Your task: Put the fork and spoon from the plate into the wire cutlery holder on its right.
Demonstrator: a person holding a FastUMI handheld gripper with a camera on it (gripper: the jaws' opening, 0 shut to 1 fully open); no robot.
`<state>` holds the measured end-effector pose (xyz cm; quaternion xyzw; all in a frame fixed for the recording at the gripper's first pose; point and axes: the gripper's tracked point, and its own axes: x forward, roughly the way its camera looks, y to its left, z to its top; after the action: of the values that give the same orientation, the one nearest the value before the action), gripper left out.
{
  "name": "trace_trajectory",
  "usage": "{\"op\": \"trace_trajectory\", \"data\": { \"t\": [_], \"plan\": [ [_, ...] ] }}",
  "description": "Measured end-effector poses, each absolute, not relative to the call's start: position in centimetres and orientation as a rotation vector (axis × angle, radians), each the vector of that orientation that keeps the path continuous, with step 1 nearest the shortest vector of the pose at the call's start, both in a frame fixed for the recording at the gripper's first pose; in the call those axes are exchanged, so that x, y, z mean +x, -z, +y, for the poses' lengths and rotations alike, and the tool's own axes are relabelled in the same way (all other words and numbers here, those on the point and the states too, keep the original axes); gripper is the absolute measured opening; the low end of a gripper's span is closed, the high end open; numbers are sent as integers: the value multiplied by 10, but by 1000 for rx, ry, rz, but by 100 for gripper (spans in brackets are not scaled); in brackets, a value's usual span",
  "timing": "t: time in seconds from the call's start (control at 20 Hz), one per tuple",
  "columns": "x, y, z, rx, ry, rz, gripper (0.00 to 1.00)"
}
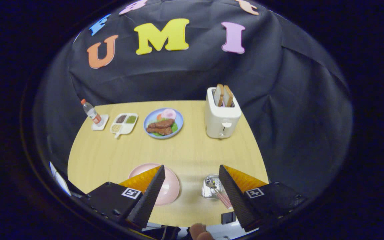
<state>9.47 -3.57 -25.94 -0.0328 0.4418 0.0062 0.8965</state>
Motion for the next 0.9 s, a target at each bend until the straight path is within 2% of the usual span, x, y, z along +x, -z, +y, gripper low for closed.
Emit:
{"op": "trace_trajectory", "data": {
  "t": [0.5,0.9],
  "plan": [
    [91,134,36,-5,-54,368,98],
    [67,76,80,-22,-31,142,97]
  ]
}}
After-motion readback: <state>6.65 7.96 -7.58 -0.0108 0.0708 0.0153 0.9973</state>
